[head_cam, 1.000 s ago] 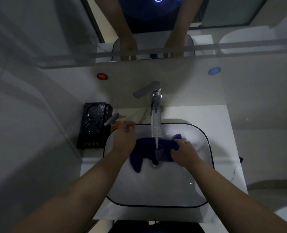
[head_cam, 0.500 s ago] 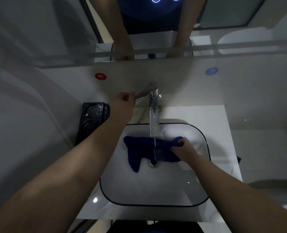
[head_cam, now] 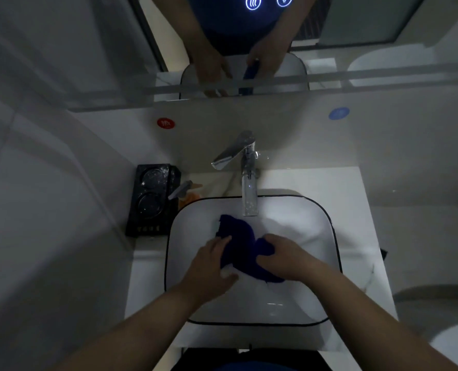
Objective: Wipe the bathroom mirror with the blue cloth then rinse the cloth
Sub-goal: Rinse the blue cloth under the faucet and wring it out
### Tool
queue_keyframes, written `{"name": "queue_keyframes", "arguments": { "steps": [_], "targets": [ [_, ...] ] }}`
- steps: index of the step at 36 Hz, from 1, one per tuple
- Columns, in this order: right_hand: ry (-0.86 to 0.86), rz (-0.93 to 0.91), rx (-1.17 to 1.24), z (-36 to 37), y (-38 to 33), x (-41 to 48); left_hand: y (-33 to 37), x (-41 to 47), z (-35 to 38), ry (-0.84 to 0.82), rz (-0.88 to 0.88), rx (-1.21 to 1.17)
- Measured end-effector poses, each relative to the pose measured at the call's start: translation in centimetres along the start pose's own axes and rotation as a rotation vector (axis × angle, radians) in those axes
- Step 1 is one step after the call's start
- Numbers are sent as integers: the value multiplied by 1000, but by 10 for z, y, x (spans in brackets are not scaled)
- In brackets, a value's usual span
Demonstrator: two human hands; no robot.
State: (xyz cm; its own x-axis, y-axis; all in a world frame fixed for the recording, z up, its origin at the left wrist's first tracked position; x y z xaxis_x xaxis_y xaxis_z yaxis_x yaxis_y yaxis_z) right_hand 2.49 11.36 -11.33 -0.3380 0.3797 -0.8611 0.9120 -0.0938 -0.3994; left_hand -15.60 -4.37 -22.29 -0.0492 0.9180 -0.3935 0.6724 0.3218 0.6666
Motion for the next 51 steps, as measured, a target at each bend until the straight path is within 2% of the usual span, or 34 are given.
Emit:
{"name": "queue_keyframes", "arguments": {
  "steps": [3, 6, 9, 12, 16, 18, 20, 24, 26, 29, 33, 37, 40, 42, 44, 46, 48, 49, 51],
  "targets": [
    [-34, -92, 22, -9, -22, -25, 5, -7, 1, -89, 61, 92],
    [-36, -136, 183, -20, -33, -36, 20, -3, -9, 27, 178, -4],
    [-108, -179, 341, -33, -44, -51, 38, 1, -19, 144, 253, -255],
    [-145, -250, 493, -44, -51, -65, 59, 6, -24, 185, 264, -251],
    [-175, -325, 786, -55, -46, -71, 77, 8, -23, 209, 176, -179],
    [-175, -342, 930, -61, -44, -78, 79, 4, -22, 209, 84, -333],
    [-152, -339, 1058, -66, -41, -83, 81, 0, -22, 119, -45, -521],
    [-25, -263, 1264, -69, -30, -82, 82, -3, -23, 162, -186, -597],
    [50, -226, 1363, -69, -25, -81, 83, -7, -27, 141, -240, -739],
    [215, -222, 1273, -66, -19, -80, 91, -13, -32, -7, -336, -1047],
    [464, -193, 884, -46, -19, -79, 112, -15, -38, -104, -408, -1294],
    [467, -283, 559, 1, -10, -78, 138, -10, -44, -112, -471, -1544],
    [511, -418, 123, 33, 5, -77, 146, -9, -46, -134, -512, -1593],
    [469, -430, -102, 46, 14, -76, 143, -10, -45, -155, -534, -1570],
    [317, -391, -108, 48, 21, -79, 138, -16, -44, -159, -551, -1509],
    [228, -364, 95, 42, 26, -82, 134, -24, -43, -128, -599, -1471],
    [284, -344, 302, 32, 32, -81, 132, -30, -44, -92, -645, -1480],
    [326, -343, 331, 28, 33, -80, 131, -32, -44, -99, -649, -1494],
    [425, -358, 163, 18, 28, -84, 129, -35, -45, -114, -658, -1505]
  ]
}}
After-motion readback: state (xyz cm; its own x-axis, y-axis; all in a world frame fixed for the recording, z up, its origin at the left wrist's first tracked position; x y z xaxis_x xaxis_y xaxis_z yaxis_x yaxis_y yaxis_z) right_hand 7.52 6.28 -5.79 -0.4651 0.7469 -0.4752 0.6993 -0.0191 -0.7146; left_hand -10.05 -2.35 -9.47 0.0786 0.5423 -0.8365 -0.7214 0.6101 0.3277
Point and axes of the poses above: each hand's wrist, its own x-axis towards the middle knuckle, its own z-axis out of the palm, y = z × x, the point moved 1 cm from there along x, towards the middle knuckle, and after that the axes turned 11 degrees about z, right-handed, at the moved point
